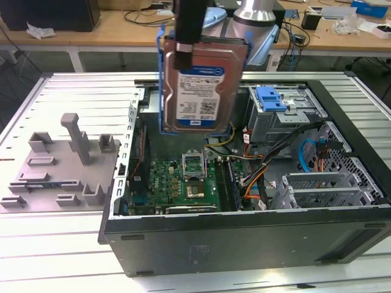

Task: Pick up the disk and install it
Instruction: 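Pick up the disk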

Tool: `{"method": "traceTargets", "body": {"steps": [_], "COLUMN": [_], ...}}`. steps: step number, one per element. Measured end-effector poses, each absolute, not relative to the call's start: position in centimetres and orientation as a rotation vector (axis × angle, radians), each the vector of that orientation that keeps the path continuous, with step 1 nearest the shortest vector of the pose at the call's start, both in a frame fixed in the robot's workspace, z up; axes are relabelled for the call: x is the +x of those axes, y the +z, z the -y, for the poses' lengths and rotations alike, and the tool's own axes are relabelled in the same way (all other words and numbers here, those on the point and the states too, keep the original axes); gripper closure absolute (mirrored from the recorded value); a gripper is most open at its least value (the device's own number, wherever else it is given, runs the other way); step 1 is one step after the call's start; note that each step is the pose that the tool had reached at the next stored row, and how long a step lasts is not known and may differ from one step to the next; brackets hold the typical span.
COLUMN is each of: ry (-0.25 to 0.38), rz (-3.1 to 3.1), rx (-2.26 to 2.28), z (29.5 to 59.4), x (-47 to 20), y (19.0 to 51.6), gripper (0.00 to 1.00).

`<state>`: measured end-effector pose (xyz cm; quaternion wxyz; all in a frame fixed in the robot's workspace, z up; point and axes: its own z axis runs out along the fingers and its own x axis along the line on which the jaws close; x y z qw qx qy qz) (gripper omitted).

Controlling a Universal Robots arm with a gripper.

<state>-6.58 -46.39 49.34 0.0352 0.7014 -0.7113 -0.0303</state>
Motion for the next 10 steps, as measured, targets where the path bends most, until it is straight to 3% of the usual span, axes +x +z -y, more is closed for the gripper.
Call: {"method": "traceTargets", "body": {"steps": [10], "ry": [-0.094], "rz": [2.184], "rx": [2.156], "z": [48.4], "x": [-1.7], "y": [49.5], "gripper": [0.63]}}
